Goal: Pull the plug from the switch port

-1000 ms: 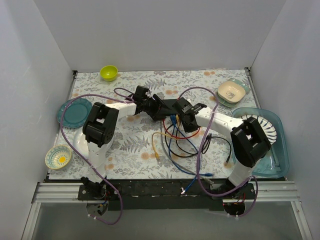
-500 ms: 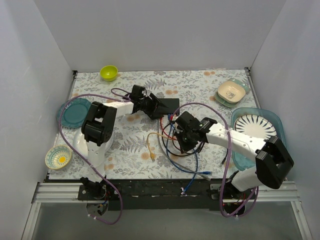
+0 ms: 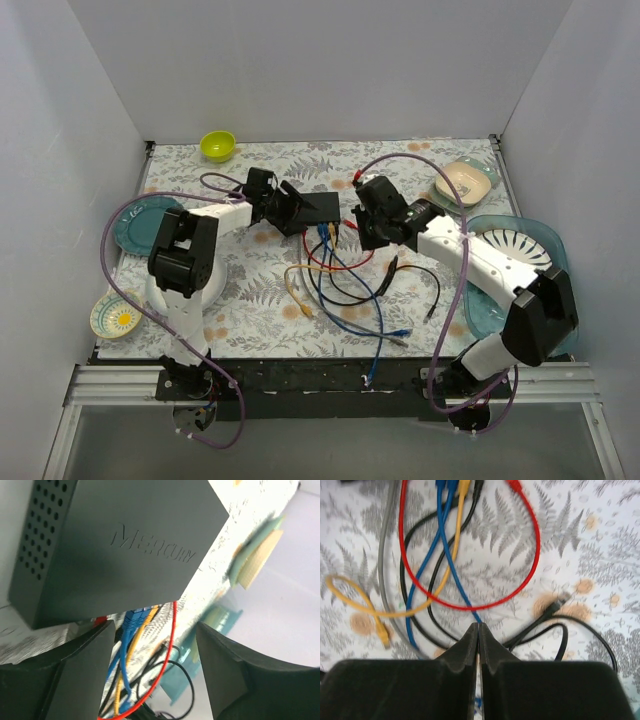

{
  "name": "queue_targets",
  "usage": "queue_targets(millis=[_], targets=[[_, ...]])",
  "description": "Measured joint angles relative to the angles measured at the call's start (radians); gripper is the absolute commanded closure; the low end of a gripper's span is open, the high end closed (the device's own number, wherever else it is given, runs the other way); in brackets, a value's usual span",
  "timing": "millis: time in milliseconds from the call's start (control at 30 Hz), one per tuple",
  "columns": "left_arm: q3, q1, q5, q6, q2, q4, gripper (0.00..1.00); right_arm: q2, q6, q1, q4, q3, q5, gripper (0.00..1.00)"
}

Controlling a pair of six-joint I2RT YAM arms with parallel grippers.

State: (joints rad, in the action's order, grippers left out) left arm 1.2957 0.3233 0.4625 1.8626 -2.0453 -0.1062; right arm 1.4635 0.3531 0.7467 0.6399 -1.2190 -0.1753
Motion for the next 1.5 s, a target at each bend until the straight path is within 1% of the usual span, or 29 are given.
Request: queue_targets(millis=[67,167,333,400,467,500,567,600,633,700,800,833,933,1033,1167,1267,1400,1500], targets=[[-0.024,-0.004,-0.039,-0.027,0.039,-0.021,0.32,0.043,0.013,-0.031,-0.012,-0.049,-0.017,0.94],[-0.061,-0.006,-0.095,-0.076,0.105,-0.069,0.31,0.159,0.041,-0.086,-0.043,-0.127,0.001,0.96],[-0.143,-0.006,-0.166,-0.15,0.231,-0.119,0.3,0.303,0.09,-0.156,-0.106,-0.155,0.066,0.98],[-0.177,-0.002,-0.184,-0.177,0.28,-0.13,0.32,0.356,0.113,-0.172,-0.122,-0.183,0.094,0.99],[-0.192,0.011,-0.201,-0.209,0.309,-0.134,0.33,0.417,0.131,-0.179,-0.129,-0.252,0.119,0.99],[-0.192,0.024,-0.212,-0.229,0.315,-0.139,0.35,0.45,0.142,-0.183,-0.137,-0.291,0.128,0.99],[-0.189,0.063,-0.245,-0.266,0.319,-0.151,0.38,0.503,0.155,-0.191,-0.158,-0.364,0.153,0.99],[-0.189,0.089,-0.256,-0.283,0.32,-0.158,0.42,0.519,0.162,-0.193,-0.162,-0.389,0.161,0.99],[-0.189,0.116,-0.269,-0.301,0.321,-0.167,0.43,0.535,0.168,-0.195,-0.172,-0.414,0.172,0.99],[-0.193,0.161,-0.294,-0.331,0.327,-0.18,0.49,0.548,0.174,-0.199,-0.182,-0.443,0.187,0.99],[-0.211,0.212,-0.326,-0.369,0.355,-0.187,0.53,0.548,0.183,-0.204,-0.196,-0.446,0.203,0.99],[-0.215,0.218,-0.337,-0.378,0.36,-0.187,0.58,0.548,0.187,-0.204,-0.197,-0.445,0.206,0.99],[-0.215,0.216,-0.377,-0.407,0.359,-0.188,0.69,0.548,0.194,-0.206,-0.198,-0.435,0.217,0.99],[-0.2,0.212,-0.403,-0.443,0.331,-0.206,0.69,0.546,0.193,-0.208,-0.203,-0.407,0.219,0.99],[-0.192,0.221,-0.423,-0.48,0.281,-0.222,0.63,0.543,0.191,-0.212,-0.204,-0.354,0.217,0.99],[-0.189,0.241,-0.425,-0.494,0.249,-0.225,0.62,0.541,0.191,-0.216,-0.205,-0.319,0.217,0.99],[-0.162,0.272,-0.431,-0.508,0.208,-0.225,0.58,0.54,0.19,-0.219,-0.209,-0.297,0.22,0.99],[-0.137,0.29,-0.454,-0.521,0.187,-0.226,0.6,0.536,0.19,-0.222,-0.218,-0.288,0.222,0.99]])
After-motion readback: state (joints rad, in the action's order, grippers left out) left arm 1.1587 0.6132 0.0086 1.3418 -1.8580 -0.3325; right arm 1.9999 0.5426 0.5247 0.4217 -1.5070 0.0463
